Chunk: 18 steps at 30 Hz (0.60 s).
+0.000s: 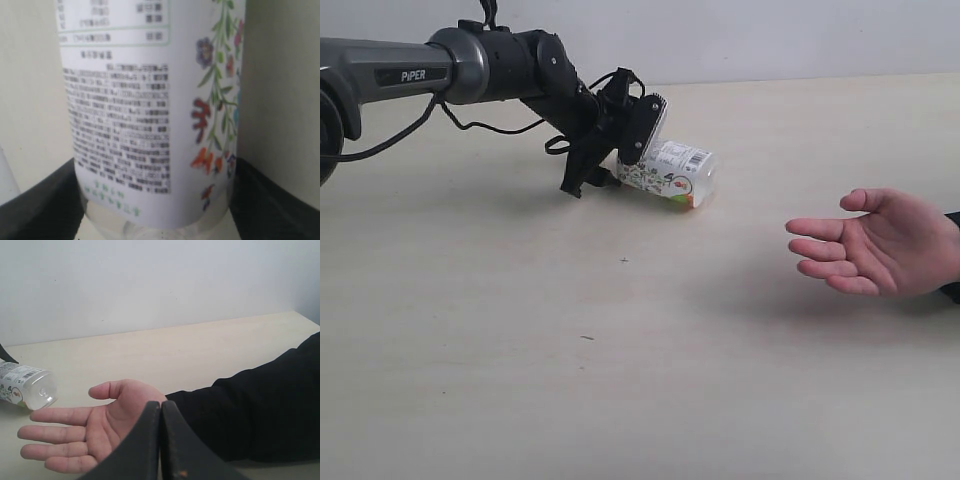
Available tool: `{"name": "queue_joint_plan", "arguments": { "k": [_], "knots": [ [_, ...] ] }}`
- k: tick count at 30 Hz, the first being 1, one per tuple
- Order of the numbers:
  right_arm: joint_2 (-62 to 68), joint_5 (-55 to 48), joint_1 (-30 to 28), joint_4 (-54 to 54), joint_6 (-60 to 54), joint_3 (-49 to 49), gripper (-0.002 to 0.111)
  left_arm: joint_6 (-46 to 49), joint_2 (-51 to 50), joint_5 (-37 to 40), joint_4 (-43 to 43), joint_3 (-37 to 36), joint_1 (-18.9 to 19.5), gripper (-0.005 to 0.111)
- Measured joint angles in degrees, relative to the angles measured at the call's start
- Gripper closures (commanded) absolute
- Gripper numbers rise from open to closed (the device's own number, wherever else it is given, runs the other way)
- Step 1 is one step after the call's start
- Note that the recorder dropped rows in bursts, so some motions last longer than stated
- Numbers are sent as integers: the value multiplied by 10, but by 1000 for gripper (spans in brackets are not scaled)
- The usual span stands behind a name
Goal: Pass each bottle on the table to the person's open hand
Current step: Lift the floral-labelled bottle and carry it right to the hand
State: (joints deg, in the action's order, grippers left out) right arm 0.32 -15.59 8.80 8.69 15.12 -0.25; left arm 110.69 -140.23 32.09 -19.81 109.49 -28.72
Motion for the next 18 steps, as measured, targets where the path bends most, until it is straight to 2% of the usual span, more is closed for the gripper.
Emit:
{"name": "queue_joint_plan", "arguments": {
  "k": [18],
  "knots": [
    [0, 0, 0, 0, 0, 0, 108, -75, 51, 52, 12, 0, 0, 107]
  ]
}}
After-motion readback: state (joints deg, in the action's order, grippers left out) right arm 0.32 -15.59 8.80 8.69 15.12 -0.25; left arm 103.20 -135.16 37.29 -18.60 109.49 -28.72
